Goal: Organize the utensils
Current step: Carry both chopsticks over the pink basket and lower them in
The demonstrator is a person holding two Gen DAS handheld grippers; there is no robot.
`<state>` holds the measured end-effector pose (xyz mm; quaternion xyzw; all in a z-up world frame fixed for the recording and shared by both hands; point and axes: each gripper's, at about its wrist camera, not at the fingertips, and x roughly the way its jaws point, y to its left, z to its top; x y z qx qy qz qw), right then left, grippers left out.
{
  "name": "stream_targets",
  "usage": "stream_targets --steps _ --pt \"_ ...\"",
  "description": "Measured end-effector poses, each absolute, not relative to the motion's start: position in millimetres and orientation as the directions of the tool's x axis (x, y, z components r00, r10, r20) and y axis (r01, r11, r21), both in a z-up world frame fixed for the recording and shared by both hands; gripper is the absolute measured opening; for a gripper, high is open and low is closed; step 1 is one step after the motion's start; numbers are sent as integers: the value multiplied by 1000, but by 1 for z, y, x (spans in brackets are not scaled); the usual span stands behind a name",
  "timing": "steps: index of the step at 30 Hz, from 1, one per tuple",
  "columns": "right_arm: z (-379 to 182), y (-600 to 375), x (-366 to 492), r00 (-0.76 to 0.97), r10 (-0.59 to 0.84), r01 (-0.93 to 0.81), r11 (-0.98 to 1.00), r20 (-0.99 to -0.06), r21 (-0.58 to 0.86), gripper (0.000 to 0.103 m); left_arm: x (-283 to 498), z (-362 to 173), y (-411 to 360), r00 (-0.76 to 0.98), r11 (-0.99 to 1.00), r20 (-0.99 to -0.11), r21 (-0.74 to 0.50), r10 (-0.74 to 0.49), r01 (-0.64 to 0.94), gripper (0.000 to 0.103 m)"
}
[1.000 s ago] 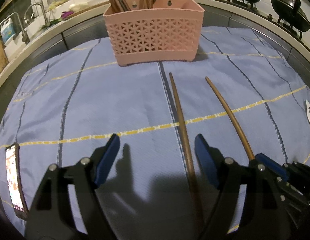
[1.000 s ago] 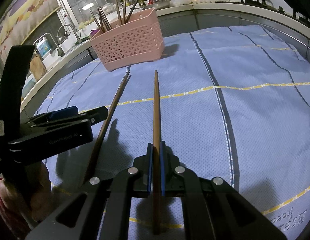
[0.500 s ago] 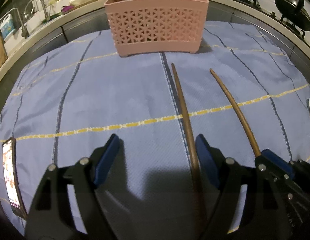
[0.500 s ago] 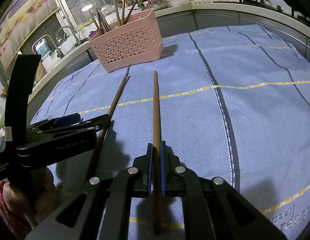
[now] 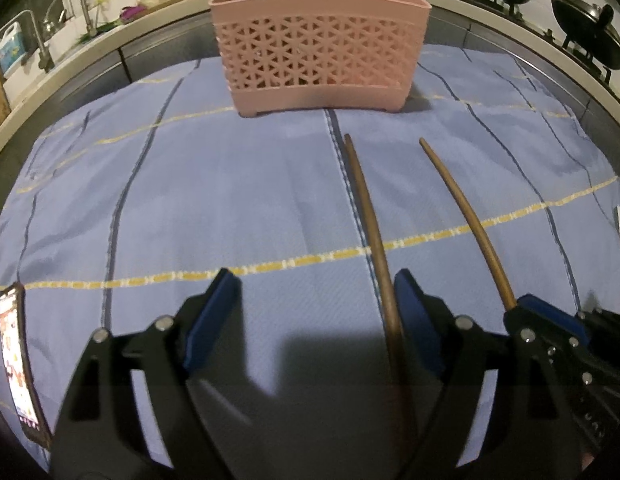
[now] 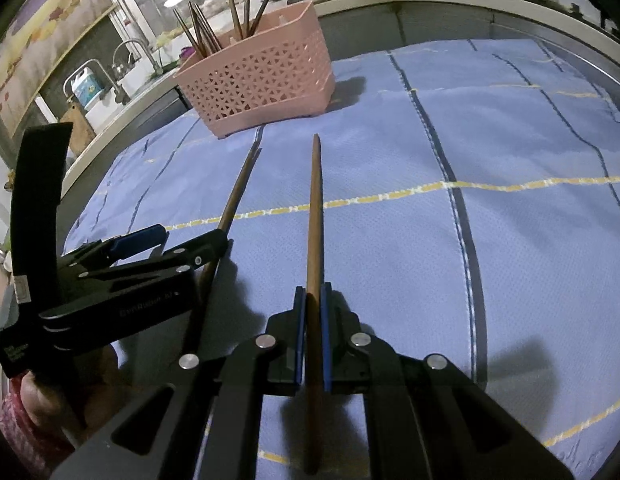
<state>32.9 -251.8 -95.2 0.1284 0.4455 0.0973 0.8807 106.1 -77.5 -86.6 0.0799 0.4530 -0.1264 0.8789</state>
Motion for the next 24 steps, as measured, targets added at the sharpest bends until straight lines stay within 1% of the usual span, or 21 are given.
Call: stream_targets --steps 5,6,7,8,10,11,13,17,20,24 --pt "-90 -242 67 554 270 -113 962 -788 250 8 121 -86 -84 561 946 -811 29 -166 322 77" --pt "-89 -242 73 550 267 -119 963 -791 242 8 124 -86 -85 567 946 -807 33 -166 323 69" --pt "-87 -240 83 541 262 -126 965 -799 231 8 127 -85 -88 575 942 -800 37 -172 332 55" --pt "-86 -239 90 535 262 -132 965 -803 226 8 131 -83 -90 574 936 -797 30 -188 350 47" --pt "-85 -237 106 520 275 -156 961 -809 227 9 138 -81 -93 564 929 -799 18 -209 369 18" --pt "-85 -236 112 515 281 -163 959 -810 230 9 141 -81 -93 556 926 -801 4 -223 377 11" --pt "-84 -231 120 495 309 -203 950 -812 237 9 149 -80 -92 534 922 -806 -38 -256 385 7" --pt "-77 -223 111 475 380 -263 922 -793 285 7 154 -74 -75 493 910 -800 -149 -341 387 5" --pt "-59 -224 94 495 449 -305 891 -743 335 7 146 -57 -57 510 899 -765 -203 -393 388 5" --pt "-15 -231 83 570 539 -357 842 -620 404 7 136 -5 -34 573 874 -672 -259 -470 412 5"
